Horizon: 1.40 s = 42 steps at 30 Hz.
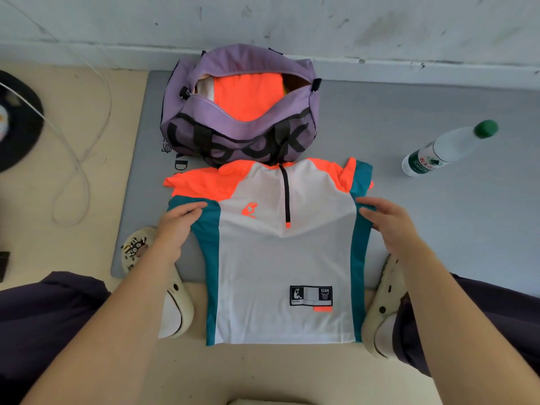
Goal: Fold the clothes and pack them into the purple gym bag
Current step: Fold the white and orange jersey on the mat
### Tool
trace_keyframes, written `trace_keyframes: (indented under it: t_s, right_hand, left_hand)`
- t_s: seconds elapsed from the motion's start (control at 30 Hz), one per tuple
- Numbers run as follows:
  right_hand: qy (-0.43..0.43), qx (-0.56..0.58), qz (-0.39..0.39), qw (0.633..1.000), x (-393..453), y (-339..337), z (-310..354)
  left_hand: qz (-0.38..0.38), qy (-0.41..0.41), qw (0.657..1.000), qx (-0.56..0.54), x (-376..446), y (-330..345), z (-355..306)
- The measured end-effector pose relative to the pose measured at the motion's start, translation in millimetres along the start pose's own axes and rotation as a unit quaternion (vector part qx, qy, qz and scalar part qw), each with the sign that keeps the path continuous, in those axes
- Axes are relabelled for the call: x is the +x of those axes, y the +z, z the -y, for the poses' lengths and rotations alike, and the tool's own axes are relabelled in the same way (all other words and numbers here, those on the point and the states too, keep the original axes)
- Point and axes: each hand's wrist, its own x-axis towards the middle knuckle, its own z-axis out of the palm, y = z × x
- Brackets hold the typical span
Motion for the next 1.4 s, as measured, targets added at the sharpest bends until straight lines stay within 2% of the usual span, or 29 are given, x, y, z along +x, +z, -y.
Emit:
trace_keyframes:
  t_s: [0.07, 0.13, 0.2, 0.3, 0.4, 0.43, 0.53, 0.6, 0.7, 0.8, 0.87, 1.07, 1.13, 1.2, 1.3, 1.4]
  right_hand:
    - [-0.007, -0.06, -0.001, 0.998, -3, 1, 1]
    - [-0.016, -0.165, -0.024, 0.986, -2, 2, 1]
    - [-0.033, -0.266, -0.064, 0.961, 2, 1, 2]
    - [-0.078, -0.313, -0.118, 0.939, 8, 0, 6]
    - [-0.127, -0.314, -0.129, 0.932, 14, 4, 15]
    - [-0.132, -0.292, -0.125, 0.939, 15, 7, 18]
    - [-0.094, -0.164, -0.073, 0.979, 17, 18, 25]
    - [-0.075, -0.089, -0.032, 0.993, 19, 25, 26]
    - [-0.062, -0.083, -0.04, 0.994, 22, 28, 21]
    - [-0.048, -0.161, -0.114, 0.979, 29, 15, 6]
    - [-0.031, -0.194, -0.139, 0.971, 34, 7, -5]
    - [0.0, -0.286, -0.131, 0.949, 48, 12, -24]
    - [-0.008, -0.35, -0.125, 0.928, 52, 18, -25]
    - [-0.056, -0.417, -0.116, 0.9, 54, 29, -23]
    - [-0.148, -0.45, -0.077, 0.877, 54, 53, -18]
    - [-0.17, -0.456, 0.012, 0.873, 59, 77, -17]
  left_hand:
    - [0.028, 0.0, 0.998, 0.064, -3, -2, 0]
    - [0.019, 0.002, 0.993, 0.115, -4, -2, 1]
    - [-0.039, 0.018, 0.983, 0.181, -3, -1, 2]
    - [-0.12, 0.07, 0.954, 0.265, -1, -4, 0]
    - [-0.123, 0.159, 0.926, 0.32, 6, -3, -8]
    - [-0.108, 0.174, 0.927, 0.314, 8, 0, -12]
    - [-0.031, 0.128, 0.972, 0.197, 11, 15, -28]
    - [-0.008, 0.094, 0.986, 0.141, 13, 24, -34]
    - [-0.048, 0.086, 0.983, 0.157, 19, 28, -32]
    - [-0.154, 0.069, 0.963, 0.209, 24, 15, -13]
    - [-0.184, 0.053, 0.953, 0.236, 27, 3, 5]
    - [-0.167, 0.045, 0.941, 0.29, 33, 2, 24]
    - [-0.151, 0.047, 0.93, 0.333, 37, 7, 18]
    - [-0.132, 0.092, 0.914, 0.373, 40, 16, 10]
    - [-0.041, 0.198, 0.885, 0.419, 41, 42, -2]
    - [0.061, 0.227, 0.857, 0.458, 45, 69, -9]
